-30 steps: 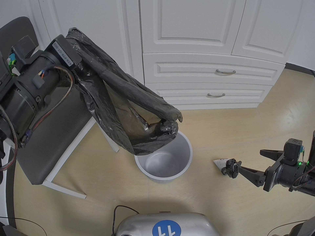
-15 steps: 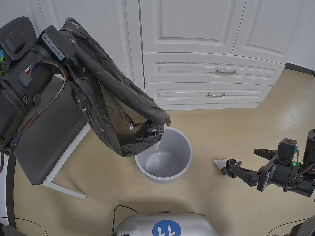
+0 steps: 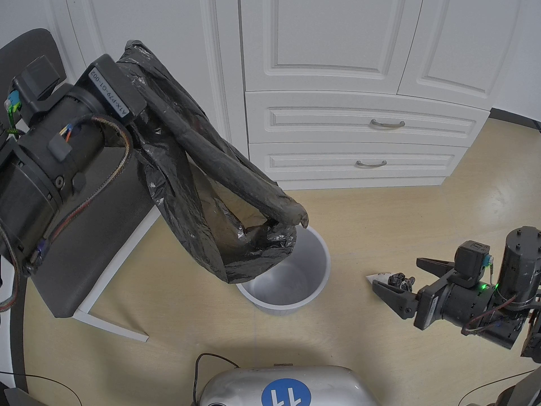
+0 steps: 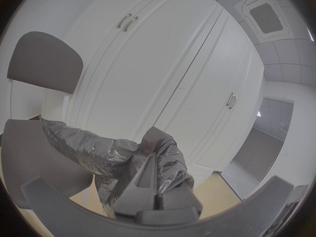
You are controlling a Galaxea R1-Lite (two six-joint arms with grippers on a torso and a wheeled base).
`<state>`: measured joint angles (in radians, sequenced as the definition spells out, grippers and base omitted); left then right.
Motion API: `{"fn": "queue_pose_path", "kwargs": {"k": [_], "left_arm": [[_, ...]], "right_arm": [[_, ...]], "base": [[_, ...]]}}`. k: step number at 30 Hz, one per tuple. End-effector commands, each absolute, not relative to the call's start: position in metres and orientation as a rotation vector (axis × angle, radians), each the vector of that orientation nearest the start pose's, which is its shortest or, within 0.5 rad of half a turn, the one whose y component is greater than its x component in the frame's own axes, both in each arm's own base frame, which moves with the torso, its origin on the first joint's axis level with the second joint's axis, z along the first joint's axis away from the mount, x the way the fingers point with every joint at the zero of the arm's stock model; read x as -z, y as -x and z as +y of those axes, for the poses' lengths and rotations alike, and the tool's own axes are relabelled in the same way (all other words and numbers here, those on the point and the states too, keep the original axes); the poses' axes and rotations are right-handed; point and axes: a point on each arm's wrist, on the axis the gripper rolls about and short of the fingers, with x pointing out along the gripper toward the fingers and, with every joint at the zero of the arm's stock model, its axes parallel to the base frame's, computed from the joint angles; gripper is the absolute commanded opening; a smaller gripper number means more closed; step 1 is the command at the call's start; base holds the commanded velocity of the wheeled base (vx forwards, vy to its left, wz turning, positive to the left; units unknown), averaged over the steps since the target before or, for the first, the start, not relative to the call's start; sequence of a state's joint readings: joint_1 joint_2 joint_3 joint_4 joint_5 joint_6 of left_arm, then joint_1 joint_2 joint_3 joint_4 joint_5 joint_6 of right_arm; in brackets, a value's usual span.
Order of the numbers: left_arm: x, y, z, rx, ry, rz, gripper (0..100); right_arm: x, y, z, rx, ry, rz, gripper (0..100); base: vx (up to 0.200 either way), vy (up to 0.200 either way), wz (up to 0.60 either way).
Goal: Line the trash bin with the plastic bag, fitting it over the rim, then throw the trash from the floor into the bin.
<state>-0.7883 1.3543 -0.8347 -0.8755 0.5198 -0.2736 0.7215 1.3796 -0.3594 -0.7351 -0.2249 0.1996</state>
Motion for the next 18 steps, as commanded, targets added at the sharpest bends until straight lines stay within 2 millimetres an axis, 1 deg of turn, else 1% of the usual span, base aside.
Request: {"fn": "queue_pose_path", "kwargs": {"k": [1,2,3,4,6,9,13,14,15,17,18], "left_arm": [[-0.309,-0.159,-0.144,0.304,0.495,-0.258,0],[-0.31,-0.158,-0.143,0.304,0.498,-0.261,0],[-0.312,-0.156,-0.141,0.305,0.5,-0.266,0],[-0.316,-0.153,-0.138,0.306,0.508,-0.281,0],[-0.322,-0.147,-0.132,0.311,0.52,-0.305,0],[-0.325,-0.14,-0.13,0.325,0.514,-0.319,0],[-0.326,-0.136,-0.131,0.343,0.516,-0.319,0],[-0.325,-0.136,-0.132,0.344,0.509,-0.315,0],[-0.324,-0.137,-0.133,0.344,0.506,-0.311,0],[-0.323,-0.138,-0.134,0.345,0.502,-0.306,0],[-0.321,-0.14,-0.136,0.345,0.498,-0.3,0]], "right_arm": [[-0.128,-0.153,0.182,-0.439,-0.122,0.316,100],[-0.123,-0.157,0.189,-0.412,-0.116,0.302,100],[-0.122,-0.16,0.194,-0.395,-0.114,0.288,100],[-0.124,-0.168,0.205,-0.389,-0.104,0.246,100],[-0.131,-0.178,0.218,-0.39,-0.094,0.197,100],[-0.138,-0.187,0.227,-0.394,-0.117,0.167,100],[-0.139,-0.19,0.233,-0.415,-0.169,0.169,100],[-0.127,-0.192,0.243,-0.43,-0.245,0.208,100],[-0.124,-0.195,0.246,-0.425,-0.26,0.211,100],[-0.123,-0.197,0.249,-0.428,-0.272,0.2,100],[-0.124,-0.202,0.251,-0.423,-0.306,0.168,100]], "base": [[0.0,0.0,0.0],[0.0,0.0,0.0],[0.0,0.0,0.0],[0.0,0.0,0.0],[0.0,0.0,0.0],[0.0,0.0,0.0],[0.0,0.0,0.0],[0.0,0.0,0.0],[0.0,0.0,0.0],[0.0,0.0,0.0],[0.0,0.0,0.0]]}}
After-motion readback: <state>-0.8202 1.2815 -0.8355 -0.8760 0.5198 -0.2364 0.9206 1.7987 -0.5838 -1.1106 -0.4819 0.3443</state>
